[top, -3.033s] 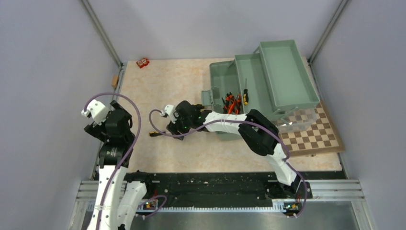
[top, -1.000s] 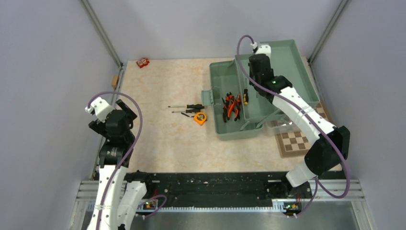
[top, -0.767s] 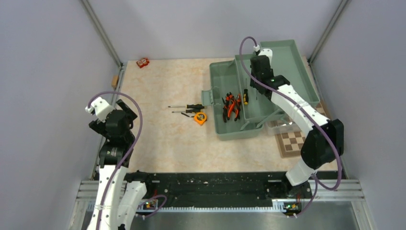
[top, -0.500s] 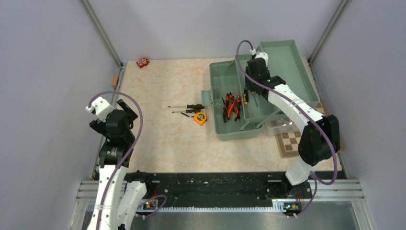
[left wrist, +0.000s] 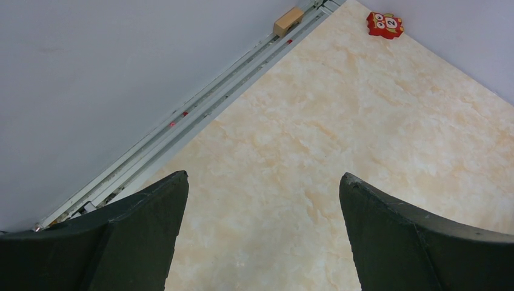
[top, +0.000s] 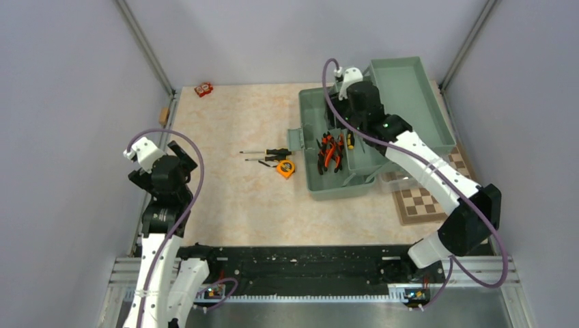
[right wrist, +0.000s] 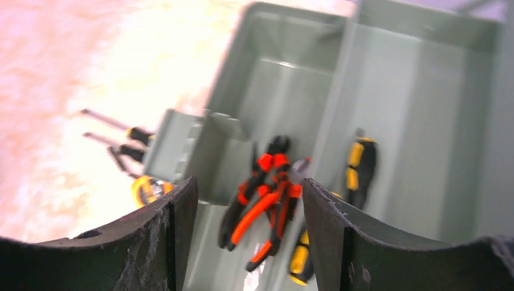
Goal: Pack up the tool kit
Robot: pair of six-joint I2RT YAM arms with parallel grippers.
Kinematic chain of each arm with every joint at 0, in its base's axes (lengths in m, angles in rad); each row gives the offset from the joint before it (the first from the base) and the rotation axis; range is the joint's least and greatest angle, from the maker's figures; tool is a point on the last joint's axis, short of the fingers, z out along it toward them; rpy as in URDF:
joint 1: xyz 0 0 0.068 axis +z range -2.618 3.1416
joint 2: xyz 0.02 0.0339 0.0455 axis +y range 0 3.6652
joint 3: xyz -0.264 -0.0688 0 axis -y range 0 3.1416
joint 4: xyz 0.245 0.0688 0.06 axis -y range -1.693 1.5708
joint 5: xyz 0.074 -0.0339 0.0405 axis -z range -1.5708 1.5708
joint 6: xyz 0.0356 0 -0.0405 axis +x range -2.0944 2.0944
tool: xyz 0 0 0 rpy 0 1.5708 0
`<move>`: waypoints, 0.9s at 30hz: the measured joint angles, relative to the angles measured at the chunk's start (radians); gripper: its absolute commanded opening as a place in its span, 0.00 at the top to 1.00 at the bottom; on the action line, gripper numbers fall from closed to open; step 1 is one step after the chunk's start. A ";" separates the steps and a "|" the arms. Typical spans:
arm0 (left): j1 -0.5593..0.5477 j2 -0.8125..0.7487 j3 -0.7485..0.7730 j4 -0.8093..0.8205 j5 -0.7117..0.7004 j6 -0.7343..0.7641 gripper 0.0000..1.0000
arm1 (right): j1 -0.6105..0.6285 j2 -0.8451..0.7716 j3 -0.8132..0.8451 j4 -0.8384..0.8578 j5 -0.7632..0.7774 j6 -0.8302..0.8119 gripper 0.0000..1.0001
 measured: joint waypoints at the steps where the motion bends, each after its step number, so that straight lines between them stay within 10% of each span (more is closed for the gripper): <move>1: 0.000 0.000 0.000 0.000 0.000 0.000 0.01 | 0.019 -0.003 0.000 0.014 -0.023 -0.018 0.37; 27: 0.000 0.015 0.000 0.001 0.022 0.000 0.01 | 0.345 0.639 0.349 -0.034 -0.287 -0.306 0.48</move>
